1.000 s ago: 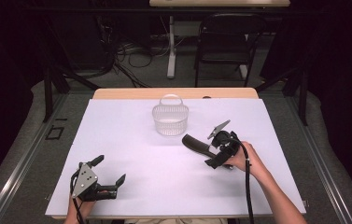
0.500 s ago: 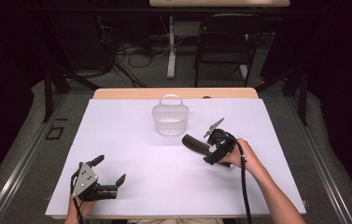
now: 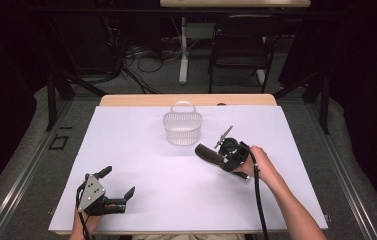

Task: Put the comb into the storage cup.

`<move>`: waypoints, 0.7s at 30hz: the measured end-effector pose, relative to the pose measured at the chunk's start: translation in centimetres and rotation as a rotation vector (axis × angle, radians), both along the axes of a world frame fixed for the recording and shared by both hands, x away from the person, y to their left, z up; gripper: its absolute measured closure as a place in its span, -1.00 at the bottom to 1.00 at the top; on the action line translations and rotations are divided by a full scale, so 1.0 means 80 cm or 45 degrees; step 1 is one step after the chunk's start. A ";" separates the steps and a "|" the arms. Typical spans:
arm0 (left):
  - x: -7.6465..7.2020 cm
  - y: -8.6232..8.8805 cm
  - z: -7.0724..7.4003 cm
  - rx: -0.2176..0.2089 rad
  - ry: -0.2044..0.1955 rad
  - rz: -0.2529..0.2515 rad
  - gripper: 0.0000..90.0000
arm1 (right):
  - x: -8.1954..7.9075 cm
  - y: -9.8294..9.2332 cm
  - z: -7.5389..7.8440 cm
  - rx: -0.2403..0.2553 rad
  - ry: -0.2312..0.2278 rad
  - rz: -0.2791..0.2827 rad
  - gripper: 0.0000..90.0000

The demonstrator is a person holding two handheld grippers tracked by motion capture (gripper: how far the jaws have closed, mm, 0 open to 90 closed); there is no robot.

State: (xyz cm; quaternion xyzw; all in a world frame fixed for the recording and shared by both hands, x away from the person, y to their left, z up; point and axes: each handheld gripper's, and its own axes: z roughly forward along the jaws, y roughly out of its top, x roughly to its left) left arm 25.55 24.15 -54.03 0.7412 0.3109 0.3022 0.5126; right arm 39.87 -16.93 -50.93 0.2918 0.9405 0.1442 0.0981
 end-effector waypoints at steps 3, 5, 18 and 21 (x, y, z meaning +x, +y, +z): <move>0.000 0.000 0.000 0.004 0.000 -0.003 -0.98 | 0.002 0.003 -0.003 -0.021 0.011 0.016 0.33; 0.000 0.000 0.000 0.004 -0.002 -0.003 -0.98 | 0.004 0.005 -0.004 -0.046 0.020 0.025 0.35; 0.000 0.000 0.000 0.006 -0.001 -0.004 -0.98 | 0.013 0.009 -0.019 -0.083 0.068 -0.005 0.52; 0.000 0.000 0.000 0.009 0.001 -0.006 -0.98 | 0.015 0.009 -0.023 -0.085 0.086 -0.009 0.55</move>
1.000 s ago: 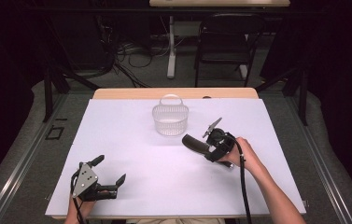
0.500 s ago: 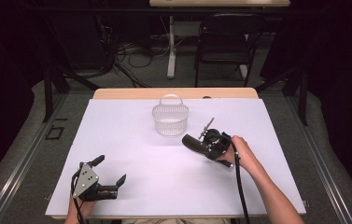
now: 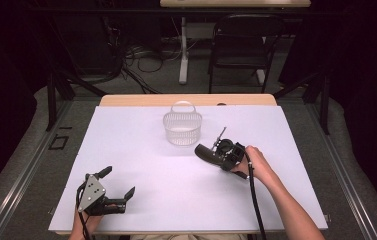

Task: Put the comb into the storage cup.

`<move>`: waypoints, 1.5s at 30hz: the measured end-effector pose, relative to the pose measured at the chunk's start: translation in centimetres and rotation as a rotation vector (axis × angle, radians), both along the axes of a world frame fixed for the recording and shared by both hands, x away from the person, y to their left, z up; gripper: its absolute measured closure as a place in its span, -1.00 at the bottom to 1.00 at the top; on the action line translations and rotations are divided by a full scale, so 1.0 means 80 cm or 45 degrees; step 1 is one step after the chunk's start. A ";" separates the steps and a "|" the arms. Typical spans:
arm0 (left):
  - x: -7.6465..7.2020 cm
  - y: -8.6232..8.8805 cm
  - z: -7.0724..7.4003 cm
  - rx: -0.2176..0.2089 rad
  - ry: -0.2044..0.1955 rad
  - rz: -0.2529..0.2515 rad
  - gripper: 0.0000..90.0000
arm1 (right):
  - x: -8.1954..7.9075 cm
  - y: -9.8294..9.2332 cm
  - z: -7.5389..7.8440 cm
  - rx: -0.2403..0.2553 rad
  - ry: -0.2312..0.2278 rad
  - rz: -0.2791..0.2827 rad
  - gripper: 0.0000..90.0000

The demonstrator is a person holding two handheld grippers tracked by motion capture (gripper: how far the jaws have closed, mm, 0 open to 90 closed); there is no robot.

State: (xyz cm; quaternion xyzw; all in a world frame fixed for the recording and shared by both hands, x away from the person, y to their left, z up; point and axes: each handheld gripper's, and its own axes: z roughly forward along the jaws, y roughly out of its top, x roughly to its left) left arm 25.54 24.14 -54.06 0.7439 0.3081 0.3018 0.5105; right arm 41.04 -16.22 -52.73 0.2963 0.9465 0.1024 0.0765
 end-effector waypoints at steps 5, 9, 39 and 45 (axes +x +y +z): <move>0.000 -0.001 0.000 0.007 0.006 -0.002 -0.98 | 0.001 -0.001 -0.001 0.013 0.011 -0.017 0.59; 0.000 0.000 0.000 0.007 0.006 -0.003 -0.98 | 0.002 -0.004 0.000 0.024 0.022 -0.020 0.60; -0.001 0.001 0.000 0.004 0.005 -0.002 -0.98 | -0.014 -0.030 0.023 0.220 -0.076 -0.045 0.61; 0.000 0.000 0.000 0.004 0.006 -0.003 -0.98 | -0.018 -0.035 0.024 0.243 -0.099 -0.052 0.61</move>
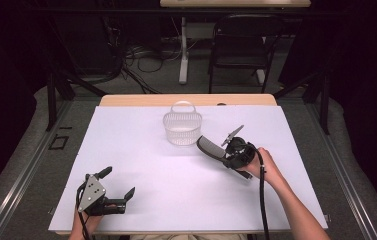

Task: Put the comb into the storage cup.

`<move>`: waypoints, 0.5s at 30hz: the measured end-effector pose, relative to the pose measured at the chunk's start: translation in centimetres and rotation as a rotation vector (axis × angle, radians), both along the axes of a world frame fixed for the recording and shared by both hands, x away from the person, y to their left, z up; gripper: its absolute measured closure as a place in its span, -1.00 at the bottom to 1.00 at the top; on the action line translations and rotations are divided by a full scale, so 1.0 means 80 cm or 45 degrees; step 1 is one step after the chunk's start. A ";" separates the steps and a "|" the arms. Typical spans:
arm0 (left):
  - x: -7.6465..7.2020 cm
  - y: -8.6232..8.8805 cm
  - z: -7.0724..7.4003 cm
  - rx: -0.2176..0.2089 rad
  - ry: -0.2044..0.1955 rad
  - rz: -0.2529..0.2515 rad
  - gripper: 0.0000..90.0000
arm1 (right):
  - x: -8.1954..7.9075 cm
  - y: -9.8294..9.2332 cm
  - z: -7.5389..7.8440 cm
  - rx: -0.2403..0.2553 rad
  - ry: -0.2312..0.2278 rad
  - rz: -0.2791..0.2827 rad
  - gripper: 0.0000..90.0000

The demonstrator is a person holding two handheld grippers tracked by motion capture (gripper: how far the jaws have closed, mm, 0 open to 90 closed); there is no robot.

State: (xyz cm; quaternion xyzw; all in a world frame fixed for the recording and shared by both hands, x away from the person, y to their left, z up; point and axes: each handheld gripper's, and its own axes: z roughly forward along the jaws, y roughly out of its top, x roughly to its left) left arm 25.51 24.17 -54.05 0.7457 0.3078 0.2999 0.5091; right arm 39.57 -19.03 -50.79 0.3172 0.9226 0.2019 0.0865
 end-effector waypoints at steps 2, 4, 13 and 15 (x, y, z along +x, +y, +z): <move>0.000 0.000 0.000 -0.001 0.000 0.001 -0.98 | -0.001 -0.002 0.000 0.009 -0.014 -0.008 0.61; 0.000 0.000 0.000 -0.001 -0.001 0.002 -0.98 | -0.002 -0.003 0.002 0.026 -0.026 -0.015 0.61; -0.001 0.000 0.000 -0.002 -0.002 0.003 -0.98 | -0.006 -0.008 0.006 0.082 -0.068 -0.024 0.61; -0.001 0.000 0.000 -0.003 -0.003 0.004 -0.98 | -0.006 -0.010 0.006 0.095 -0.079 -0.022 0.61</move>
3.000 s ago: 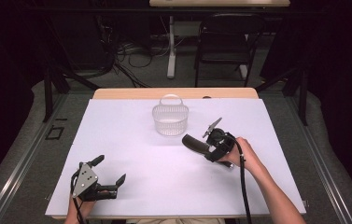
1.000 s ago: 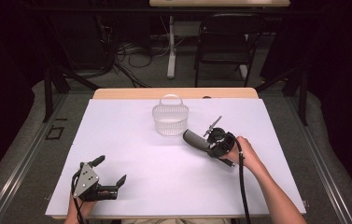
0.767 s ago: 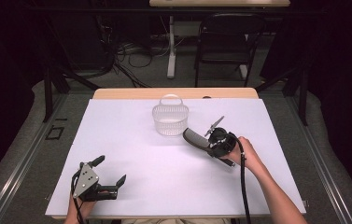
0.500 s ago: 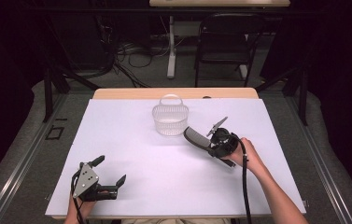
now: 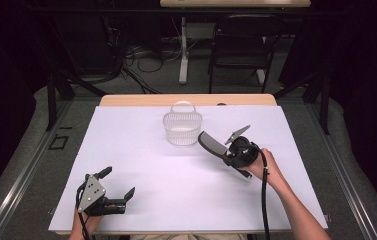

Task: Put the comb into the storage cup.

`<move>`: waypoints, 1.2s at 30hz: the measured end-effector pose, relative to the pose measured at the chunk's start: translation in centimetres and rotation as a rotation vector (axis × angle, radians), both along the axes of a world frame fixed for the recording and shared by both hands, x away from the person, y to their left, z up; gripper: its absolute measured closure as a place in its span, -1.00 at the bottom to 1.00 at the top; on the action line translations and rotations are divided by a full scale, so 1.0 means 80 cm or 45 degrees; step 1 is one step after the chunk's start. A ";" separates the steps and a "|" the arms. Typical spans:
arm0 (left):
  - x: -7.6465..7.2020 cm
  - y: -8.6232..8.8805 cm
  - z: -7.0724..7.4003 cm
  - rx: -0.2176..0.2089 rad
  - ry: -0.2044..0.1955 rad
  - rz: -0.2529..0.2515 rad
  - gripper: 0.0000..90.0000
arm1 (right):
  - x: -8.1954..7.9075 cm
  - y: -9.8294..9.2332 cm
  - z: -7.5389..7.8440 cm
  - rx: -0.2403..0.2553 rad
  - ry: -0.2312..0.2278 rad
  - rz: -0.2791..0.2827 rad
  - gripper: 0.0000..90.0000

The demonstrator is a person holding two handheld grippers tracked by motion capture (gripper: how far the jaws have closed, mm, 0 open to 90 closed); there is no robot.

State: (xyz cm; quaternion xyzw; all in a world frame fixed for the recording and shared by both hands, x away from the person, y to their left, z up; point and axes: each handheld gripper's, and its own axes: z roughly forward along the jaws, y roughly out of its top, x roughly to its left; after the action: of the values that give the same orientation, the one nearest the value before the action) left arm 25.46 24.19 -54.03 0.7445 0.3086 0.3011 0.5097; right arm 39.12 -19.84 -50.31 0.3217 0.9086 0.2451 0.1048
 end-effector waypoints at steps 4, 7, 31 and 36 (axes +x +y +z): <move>0.000 0.000 0.000 -0.002 0.000 0.000 -0.98 | 0.000 -0.002 0.000 0.026 -0.019 -0.010 0.61; 0.000 0.000 0.000 -0.001 0.001 0.000 -0.98 | 0.000 -0.004 0.001 0.037 -0.027 -0.014 0.61; 0.001 0.000 0.000 -0.005 0.003 0.002 -0.98 | -0.003 -0.008 0.009 0.166 -0.160 -0.037 0.61; 0.001 0.000 0.000 -0.007 0.004 0.001 -0.98 | -0.003 -0.010 0.011 0.194 -0.182 -0.050 0.61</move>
State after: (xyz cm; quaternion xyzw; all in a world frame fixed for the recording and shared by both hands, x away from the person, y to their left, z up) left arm 25.51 24.19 -54.05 0.7435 0.3105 0.2994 0.5111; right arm 38.89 -20.63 -49.44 0.3283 0.8709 0.3338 0.1494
